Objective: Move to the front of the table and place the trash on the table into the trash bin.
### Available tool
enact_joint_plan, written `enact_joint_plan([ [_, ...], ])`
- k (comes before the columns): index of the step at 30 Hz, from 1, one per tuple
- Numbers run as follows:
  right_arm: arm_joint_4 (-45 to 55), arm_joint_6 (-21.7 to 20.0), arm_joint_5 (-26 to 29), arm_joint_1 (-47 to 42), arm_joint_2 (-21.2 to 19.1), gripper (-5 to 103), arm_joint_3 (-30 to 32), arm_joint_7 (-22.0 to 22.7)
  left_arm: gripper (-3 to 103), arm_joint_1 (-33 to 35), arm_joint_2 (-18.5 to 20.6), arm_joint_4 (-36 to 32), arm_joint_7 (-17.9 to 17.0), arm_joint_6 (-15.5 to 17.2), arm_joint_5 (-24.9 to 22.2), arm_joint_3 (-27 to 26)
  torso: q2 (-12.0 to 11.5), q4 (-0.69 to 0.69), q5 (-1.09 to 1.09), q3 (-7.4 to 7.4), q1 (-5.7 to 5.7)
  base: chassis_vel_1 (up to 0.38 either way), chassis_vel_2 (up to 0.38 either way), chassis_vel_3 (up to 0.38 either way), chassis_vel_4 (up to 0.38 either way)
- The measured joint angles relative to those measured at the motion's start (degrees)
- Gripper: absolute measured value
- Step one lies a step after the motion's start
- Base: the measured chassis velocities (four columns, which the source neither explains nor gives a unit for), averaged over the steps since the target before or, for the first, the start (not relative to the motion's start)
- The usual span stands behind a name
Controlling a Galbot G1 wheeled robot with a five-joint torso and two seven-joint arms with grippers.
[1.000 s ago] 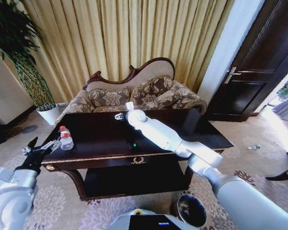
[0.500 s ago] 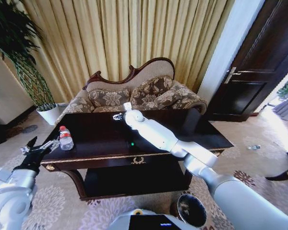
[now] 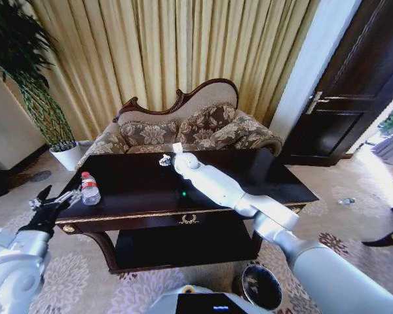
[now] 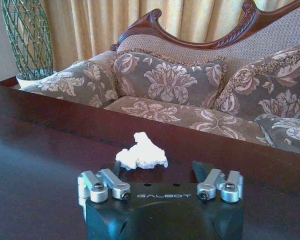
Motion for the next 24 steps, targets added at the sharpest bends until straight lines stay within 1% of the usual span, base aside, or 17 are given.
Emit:
enact_joint_plan([
  [1, 0.00, 0.00, 0.00, 0.00, 0.00, 80, 0.00, 0.00, 100, 0.00, 0.00, 0.00, 0.00, 0.00, 0.00, 0.00, 0.00, 0.00, 0.00, 0.00, 0.00, 0.000, 0.000, 0.000, 0.000],
  [3, 0.16, 0.18, 0.00, -0.02, -0.03, 70, 0.01, 0.06, 100, -0.10, 0.00, -0.01, 0.18, 0.05, 0.00, 0.16, 0.00, 0.00, 0.00, 0.00, 0.00, 0.000, 0.000, 0.000, 0.000],
  [4, 0.16, 0.18, 0.00, -0.02, -0.03, 70, 0.01, 0.06, 100, -0.10, 0.00, -0.01, 0.18, 0.05, 0.00, 0.16, 0.00, 0.00, 0.00, 0.00, 0.00, 0.000, 0.000, 0.000, 0.000],
  [6, 0.16, 0.39, 0.02, -0.02, -0.04, 58, 0.02, 0.40, 100, -0.14, -0.01, -0.02, 0.21, 0.06, 0.00, 0.27, 0.00, 0.00, 0.00, 0.00, 0.00, 0.000, 0.000, 0.000, 0.000],
  [7, 0.16, 0.39, 0.02, -0.02, -0.04, 58, 0.02, 0.40, 100, -0.14, -0.01, -0.02, 0.21, 0.06, 0.00, 0.27, 0.00, 0.00, 0.00, 0.00, 0.00, 0.000, 0.000, 0.000, 0.000],
  [9, 0.27, 0.39, 0.16, 0.01, -0.13, 47, 0.08, 0.51, 100, -0.05, -0.04, -0.02, 0.40, 0.07, 0.08, 0.33, 0.00, 0.00, 0.00, 0.00, 0.00, 0.000, 0.000, 0.000, 0.000],
  [10, 0.27, 0.39, 0.16, 0.01, -0.13, 47, 0.08, 0.51, 100, -0.05, -0.04, -0.02, 0.40, 0.07, 0.08, 0.33, 0.00, 0.00, 0.00, 0.00, 0.00, 0.000, 0.000, 0.000, 0.000],
  [12, 0.55, 0.43, 0.23, 0.00, -0.29, 36, 0.09, 0.56, 100, 0.18, -0.21, -0.01, 0.73, 0.07, 0.38, 0.45, 0.00, 0.00, 0.00, 0.00, 0.00, 0.000, 0.000, 0.000, 0.000],
  [13, 0.62, 0.49, 0.24, -0.04, -0.32, 36, 0.10, 0.60, 100, 0.23, -0.28, 0.00, 0.80, 0.07, 0.47, 0.51, 0.00, 0.00, 0.00, 0.00, 0.00, 0.000, 0.000, 0.000, 0.000],
  [14, 0.65, 0.55, 0.26, -0.09, -0.35, 31, 0.10, 0.64, 100, 0.22, -0.30, 0.00, 0.82, 0.06, 0.52, 0.56, 0.00, 0.01, 0.00, 0.00, 0.00, 0.000, 0.000, 0.000, 0.000],
  [15, 0.65, 0.55, 0.26, -0.09, -0.35, 31, 0.10, 0.64, 100, 0.22, -0.30, 0.00, 0.82, 0.06, 0.52, 0.56, 0.00, 0.01, 0.00, 0.00, 0.00, 0.000, 0.000, 0.000, 0.000],
  [17, 0.76, 0.67, 0.37, -0.12, -0.40, 19, 0.14, 0.71, 100, 0.08, -0.30, 0.03, 0.86, 0.06, 0.55, 0.58, 0.00, 0.00, 0.00, 0.00, 0.00, 0.000, 0.000, 0.000, 0.000],
  [18, 0.76, 0.67, 0.37, -0.12, -0.40, 19, 0.14, 0.71, 100, 0.08, -0.30, 0.03, 0.86, 0.06, 0.55, 0.58, 0.00, 0.00, 0.00, 0.00, 0.00, 0.000, 0.000, 0.000, 0.000],
  [20, 0.87, 0.73, 0.54, -0.12, -0.39, 9, 0.35, 0.90, 100, -0.01, -0.29, 0.05, 0.88, 0.05, 0.55, 0.59, 0.00, 0.00, 0.00, 0.00, 0.00, 0.000, 0.000, 0.000, 0.000],
  [21, 0.87, 0.73, 0.54, -0.12, -0.39, 9, 0.35, 0.90, 100, -0.01, -0.29, 0.05, 0.88, 0.05, 0.55, 0.59, 0.00, 0.00, 0.00, 0.00, 0.00, 0.000, 0.000, 0.000, 0.000],
  [22, 0.90, 0.79, 0.65, -0.12, -0.39, 4, 0.43, 1.09, 100, -0.01, -0.29, 0.05, 0.90, 0.05, 0.56, 0.61, 0.00, 0.00, 0.00, 0.00, 0.00, 0.000, 0.000, 0.000, 0.000],
  [24, 1.03, 0.84, 0.79, -0.17, -0.64, 1, 0.48, 1.22, 100, 0.01, -0.33, 0.06, 0.98, 0.02, 0.58, 0.63, 0.00, 0.01, 0.00, 0.00, 0.00, 0.000, 0.000, 0.000, 0.000],
])
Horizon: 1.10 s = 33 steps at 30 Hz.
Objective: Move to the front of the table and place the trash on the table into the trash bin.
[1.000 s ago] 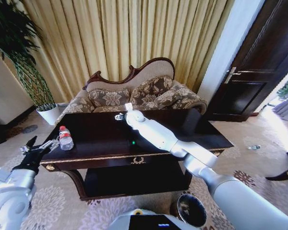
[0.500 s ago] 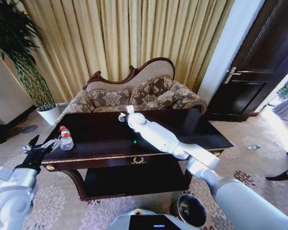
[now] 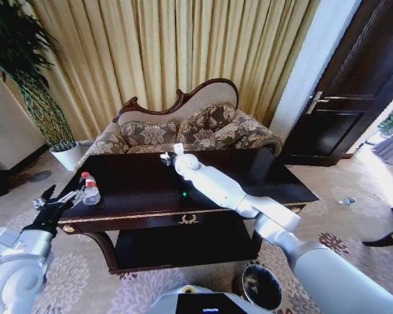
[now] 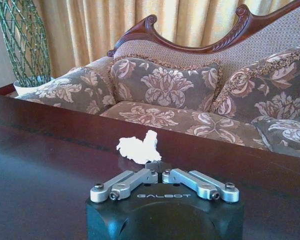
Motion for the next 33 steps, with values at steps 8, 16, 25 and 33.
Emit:
enact_joint_plan([
  [8, 0.54, 0.03, 0.26, -0.08, -0.67, 0, 0.05, 0.18, 100, -0.27, 0.14, 0.03, 0.10, -0.03, 0.01, 0.14, 0.00, -0.01, 0.00, 0.00, 0.00, 0.000, 0.000, 0.000, 0.000],
  [16, 3.62, 0.26, 1.62, -0.07, -1.94, 0, 2.16, 1.21, 100, -0.41, 0.26, 0.05, 0.19, -0.04, 0.01, 0.20, 0.00, -0.01, 0.01, 0.00, 0.00, 0.000, 0.000, 0.000, 0.000],
  [25, 8.29, 0.40, 2.74, 0.21, -4.99, 0, 5.81, 1.93, 100, -0.86, 0.68, -0.04, 0.20, -0.04, 0.13, 0.82, 0.00, 0.00, 0.00, 0.00, 0.00, 0.000, 0.000, 0.000, 0.000],
  [33, 13.77, 0.38, 3.70, -0.05, -11.65, 0, 8.87, 3.18, 100, -1.64, 1.34, -0.20, -0.04, 0.13, 0.16, 1.75, 0.00, -0.01, 0.01, 0.00, 0.00, 0.000, 0.000, 0.000, 0.000],
])
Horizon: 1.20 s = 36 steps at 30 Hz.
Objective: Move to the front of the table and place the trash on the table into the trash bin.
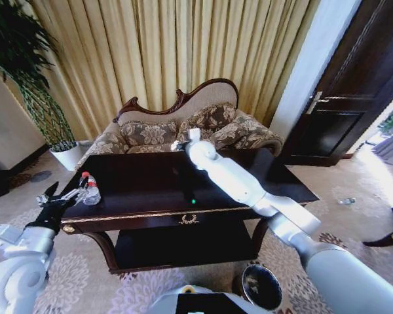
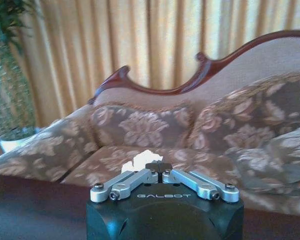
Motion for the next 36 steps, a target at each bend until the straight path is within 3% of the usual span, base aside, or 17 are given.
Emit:
enact_joint_plan([
  [9, 9.49, -0.65, -1.91, -4.56, -10.94, 0, 5.22, 1.68, 100, -1.78, 1.46, 1.58, -0.14, 0.04, 0.51, 1.67, 0.00, 0.00, 0.00, 0.00, 0.00, 0.000, 0.000, 0.000, 0.000],
  [14, 11.91, -0.64, -2.37, -7.61, -14.46, 0, 8.88, 1.69, 100, -2.66, 2.04, 1.60, -0.56, 0.35, 0.58, 2.89, 0.00, 0.00, 0.00, 0.00, 0.00, 0.000, 0.000, 0.000, 0.000],
  [21, 17.39, -0.12, -4.62, -18.29, -22.24, 0, 17.23, 0.04, 100, -3.84, 3.28, 1.84, -1.11, 0.84, 0.59, 4.32, 0.00, 0.02, 0.00, 0.00, 0.00, 0.000, 0.000, 0.000, 0.000],
  [29, 21.43, 3.71, -9.83, -27.84, -28.08, 0, 24.14, -1.53, 100, -4.86, 5.03, 2.55, -1.18, 0.85, 0.32, 4.74, 0.00, -0.01, 0.00, -0.01, 0.00, 0.000, 0.000, 0.000, 0.000],
  [36, 23.03, 4.87, -10.30, -30.77, -30.18, 0, 27.19, -1.35, 100, -5.12, 5.17, 1.83, -1.53, 0.94, 0.27, 5.88, 0.00, 0.01, -0.02, 0.00, 0.01, 0.000, 0.000, 0.000, 0.000],
])
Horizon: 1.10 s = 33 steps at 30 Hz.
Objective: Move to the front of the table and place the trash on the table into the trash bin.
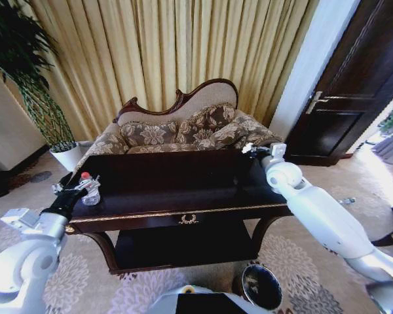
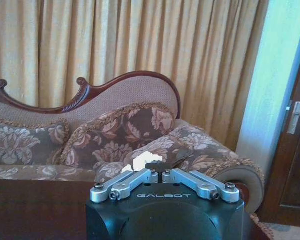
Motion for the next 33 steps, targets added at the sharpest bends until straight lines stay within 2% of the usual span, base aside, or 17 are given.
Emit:
enact_joint_plan([
  [13, 4.82, 0.02, -1.24, -8.03, -0.43, 0, 5.86, 0.76, 100, -0.57, 1.02, 0.73, 0.07, 0.01, -0.10, 0.53, -0.01, -0.02, 0.01, 0.00, 0.00, 0.000, 0.000, 0.000, 0.000],
  [33, 4.74, 0.12, -2.52, -8.94, 0.84, 0, 5.68, 0.30, 100, -0.27, 0.90, 0.60, 0.03, -0.02, 0.18, 0.35, -0.01, -0.02, 0.01, 0.00, 0.00, 0.048, -0.049, -0.047, 0.048],
])
